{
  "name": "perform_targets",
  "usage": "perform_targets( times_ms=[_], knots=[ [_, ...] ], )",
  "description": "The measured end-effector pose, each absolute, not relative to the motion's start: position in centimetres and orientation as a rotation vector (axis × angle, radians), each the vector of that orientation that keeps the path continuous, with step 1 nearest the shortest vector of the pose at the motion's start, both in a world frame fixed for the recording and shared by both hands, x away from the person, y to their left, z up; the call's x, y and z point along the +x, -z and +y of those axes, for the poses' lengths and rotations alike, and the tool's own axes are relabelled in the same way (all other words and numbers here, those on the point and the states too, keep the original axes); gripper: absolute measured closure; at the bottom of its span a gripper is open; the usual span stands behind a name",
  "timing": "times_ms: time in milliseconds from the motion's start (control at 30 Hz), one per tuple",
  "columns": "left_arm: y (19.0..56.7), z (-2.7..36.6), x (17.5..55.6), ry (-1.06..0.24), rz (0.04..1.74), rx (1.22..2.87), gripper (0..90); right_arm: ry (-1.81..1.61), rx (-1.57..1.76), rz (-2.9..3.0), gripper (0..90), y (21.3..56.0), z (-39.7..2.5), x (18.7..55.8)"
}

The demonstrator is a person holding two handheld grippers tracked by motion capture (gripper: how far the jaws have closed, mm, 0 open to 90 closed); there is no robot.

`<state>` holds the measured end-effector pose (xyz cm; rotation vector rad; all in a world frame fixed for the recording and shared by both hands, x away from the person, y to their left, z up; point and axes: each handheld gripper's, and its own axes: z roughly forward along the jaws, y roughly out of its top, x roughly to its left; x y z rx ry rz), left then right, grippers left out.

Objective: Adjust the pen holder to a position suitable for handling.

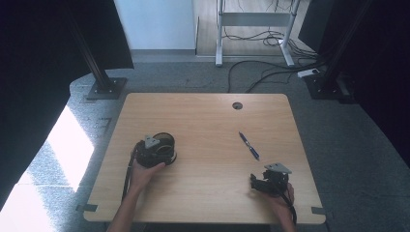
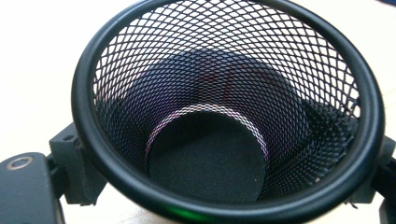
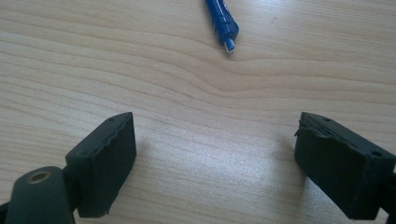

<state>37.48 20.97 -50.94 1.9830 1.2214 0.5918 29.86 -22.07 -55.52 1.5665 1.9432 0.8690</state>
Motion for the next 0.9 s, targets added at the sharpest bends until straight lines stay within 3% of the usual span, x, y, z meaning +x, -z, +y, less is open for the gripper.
perform_targets(
  times_ms=[900],
  knots=[
    [48.8, 20.1, 34.4, -0.596, 1.122, 1.924, 10.7, -0.868, 1.568, 1.941, 12.5, 55.5, -22.1, 29.8]
  ],
)
